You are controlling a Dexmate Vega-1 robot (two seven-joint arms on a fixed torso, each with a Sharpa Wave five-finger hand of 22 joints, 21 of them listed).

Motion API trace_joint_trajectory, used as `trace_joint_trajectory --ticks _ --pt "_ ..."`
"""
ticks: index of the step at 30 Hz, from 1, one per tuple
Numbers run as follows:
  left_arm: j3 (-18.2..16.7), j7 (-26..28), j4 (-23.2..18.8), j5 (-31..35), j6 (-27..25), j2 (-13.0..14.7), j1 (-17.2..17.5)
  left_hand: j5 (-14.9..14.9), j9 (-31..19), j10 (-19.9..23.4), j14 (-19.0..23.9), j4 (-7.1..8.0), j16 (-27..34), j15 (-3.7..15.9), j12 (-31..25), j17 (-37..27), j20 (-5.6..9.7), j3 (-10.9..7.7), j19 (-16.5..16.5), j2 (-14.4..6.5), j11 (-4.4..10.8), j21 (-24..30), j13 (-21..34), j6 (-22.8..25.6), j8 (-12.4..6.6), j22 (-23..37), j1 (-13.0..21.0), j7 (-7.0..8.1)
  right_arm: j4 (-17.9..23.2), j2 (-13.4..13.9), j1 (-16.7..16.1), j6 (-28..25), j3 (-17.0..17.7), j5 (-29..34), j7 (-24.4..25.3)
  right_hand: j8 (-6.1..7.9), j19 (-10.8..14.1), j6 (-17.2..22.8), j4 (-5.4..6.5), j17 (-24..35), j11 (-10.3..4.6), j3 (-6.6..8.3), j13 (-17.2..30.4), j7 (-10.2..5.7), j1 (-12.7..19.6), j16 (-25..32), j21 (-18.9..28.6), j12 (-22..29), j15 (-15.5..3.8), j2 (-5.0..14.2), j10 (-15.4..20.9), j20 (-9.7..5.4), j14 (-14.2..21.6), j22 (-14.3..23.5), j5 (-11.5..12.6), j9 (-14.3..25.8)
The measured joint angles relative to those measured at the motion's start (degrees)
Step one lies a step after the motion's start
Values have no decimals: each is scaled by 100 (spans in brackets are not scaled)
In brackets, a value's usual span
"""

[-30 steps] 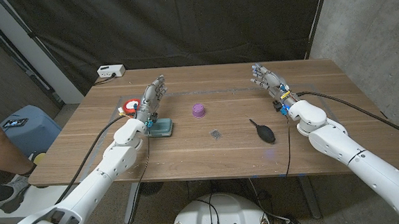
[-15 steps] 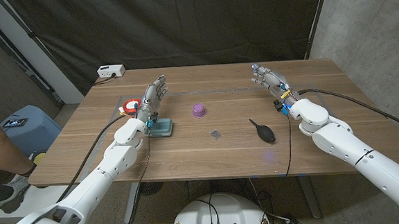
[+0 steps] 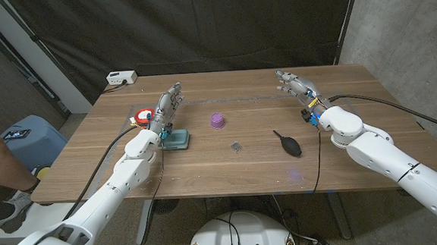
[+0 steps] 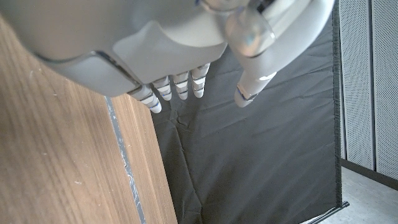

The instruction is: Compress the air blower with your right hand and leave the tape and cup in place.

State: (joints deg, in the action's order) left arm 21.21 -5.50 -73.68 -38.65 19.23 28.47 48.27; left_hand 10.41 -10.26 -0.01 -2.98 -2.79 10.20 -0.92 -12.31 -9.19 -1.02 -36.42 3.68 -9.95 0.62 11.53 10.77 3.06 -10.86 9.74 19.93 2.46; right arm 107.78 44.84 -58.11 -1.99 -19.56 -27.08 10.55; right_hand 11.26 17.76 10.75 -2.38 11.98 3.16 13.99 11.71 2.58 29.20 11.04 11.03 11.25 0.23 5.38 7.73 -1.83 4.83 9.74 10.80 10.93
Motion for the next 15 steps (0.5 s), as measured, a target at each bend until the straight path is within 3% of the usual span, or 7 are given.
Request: trace_joint_trajectory --ticks 15 --pt "7 -82 94 0 85 -28 -58 0 0 31 0 -55 0 0 0 0 0 7 0 0 31 0 0 52 0 0 0 -10 622 277 -214 -688 118 163 374 0 41 10 -120 0 167 26 45 72 109 45 0 63 61 -42 105 41 62 0 -22 15"
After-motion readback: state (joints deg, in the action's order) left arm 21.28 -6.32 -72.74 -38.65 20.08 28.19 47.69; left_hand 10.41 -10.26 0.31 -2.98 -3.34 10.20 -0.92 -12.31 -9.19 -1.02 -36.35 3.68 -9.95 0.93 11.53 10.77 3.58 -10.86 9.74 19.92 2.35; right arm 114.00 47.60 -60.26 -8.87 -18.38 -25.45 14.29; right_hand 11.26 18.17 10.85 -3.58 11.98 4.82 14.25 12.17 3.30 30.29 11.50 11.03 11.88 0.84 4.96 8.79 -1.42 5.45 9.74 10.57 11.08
